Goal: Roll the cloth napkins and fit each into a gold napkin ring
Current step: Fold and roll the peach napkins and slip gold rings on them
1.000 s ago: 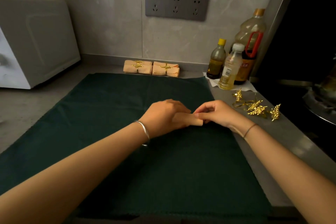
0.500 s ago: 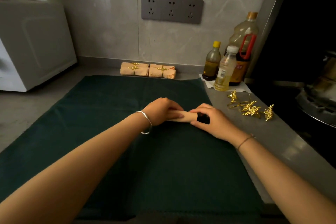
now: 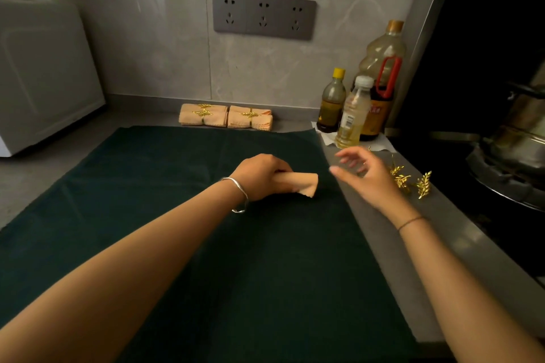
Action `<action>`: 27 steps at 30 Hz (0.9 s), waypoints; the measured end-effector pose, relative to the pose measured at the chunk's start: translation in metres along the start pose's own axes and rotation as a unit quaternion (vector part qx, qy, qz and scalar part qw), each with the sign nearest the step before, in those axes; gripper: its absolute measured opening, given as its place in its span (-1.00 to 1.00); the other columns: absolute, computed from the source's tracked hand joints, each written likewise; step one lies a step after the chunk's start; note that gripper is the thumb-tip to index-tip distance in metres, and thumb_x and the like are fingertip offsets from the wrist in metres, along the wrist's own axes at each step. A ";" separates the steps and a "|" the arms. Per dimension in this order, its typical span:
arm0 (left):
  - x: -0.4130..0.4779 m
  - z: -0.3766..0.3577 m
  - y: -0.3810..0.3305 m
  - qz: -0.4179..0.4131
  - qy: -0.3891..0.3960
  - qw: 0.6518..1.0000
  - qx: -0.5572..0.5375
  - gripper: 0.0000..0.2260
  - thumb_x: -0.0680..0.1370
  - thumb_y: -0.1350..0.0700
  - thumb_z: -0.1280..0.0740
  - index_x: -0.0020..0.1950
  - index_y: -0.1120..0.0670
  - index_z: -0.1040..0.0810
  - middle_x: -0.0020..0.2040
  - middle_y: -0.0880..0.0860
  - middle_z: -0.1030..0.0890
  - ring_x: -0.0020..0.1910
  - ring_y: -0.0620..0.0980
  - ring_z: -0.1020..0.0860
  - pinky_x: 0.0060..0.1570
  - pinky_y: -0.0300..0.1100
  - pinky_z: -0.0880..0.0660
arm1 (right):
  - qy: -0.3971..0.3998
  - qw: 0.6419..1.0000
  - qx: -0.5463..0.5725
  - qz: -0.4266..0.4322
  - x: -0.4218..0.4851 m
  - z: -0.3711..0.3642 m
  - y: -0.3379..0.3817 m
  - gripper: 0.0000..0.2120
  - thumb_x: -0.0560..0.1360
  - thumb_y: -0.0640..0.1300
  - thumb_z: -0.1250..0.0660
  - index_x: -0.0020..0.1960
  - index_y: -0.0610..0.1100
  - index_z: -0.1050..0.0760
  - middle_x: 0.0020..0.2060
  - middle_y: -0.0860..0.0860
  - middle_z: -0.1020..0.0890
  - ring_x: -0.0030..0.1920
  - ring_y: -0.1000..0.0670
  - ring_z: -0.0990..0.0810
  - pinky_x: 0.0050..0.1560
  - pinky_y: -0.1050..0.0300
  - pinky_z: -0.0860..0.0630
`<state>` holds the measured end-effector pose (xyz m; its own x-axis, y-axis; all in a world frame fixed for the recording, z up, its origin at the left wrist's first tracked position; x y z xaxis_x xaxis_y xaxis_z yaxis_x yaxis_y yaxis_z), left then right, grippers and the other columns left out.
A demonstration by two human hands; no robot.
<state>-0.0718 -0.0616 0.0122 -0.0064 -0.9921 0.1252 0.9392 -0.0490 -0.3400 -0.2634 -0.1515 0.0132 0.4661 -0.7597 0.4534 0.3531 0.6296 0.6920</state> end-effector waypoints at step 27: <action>-0.032 0.013 0.013 -0.004 -0.155 0.981 -0.115 -0.66 0.50 -0.02 -0.36 0.25 0.03 -0.52 0.05 -0.07 -0.59 -0.06 -0.17 -0.52 -0.02 -0.24 -0.51 | 0.094 0.984 -0.128 0.083 -0.003 -0.034 0.049 -0.47 0.35 0.08 -0.47 0.26 0.04 -0.39 0.10 0.11 -0.61 0.28 0.07 -0.39 0.33 0.14 -0.25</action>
<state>-0.0547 -0.0291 0.0157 0.1246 -0.9105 0.3942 0.8369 -0.1170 -0.5347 -0.2202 -0.1124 0.0265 0.6680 -0.6150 0.4189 0.4413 0.7807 0.4424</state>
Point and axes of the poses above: each hand's wrist, its own x-axis towards the middle knuckle, its own z-axis out of the back of the hand, y = z × x, the point moved 4 cm from there along x, towards the middle knuckle
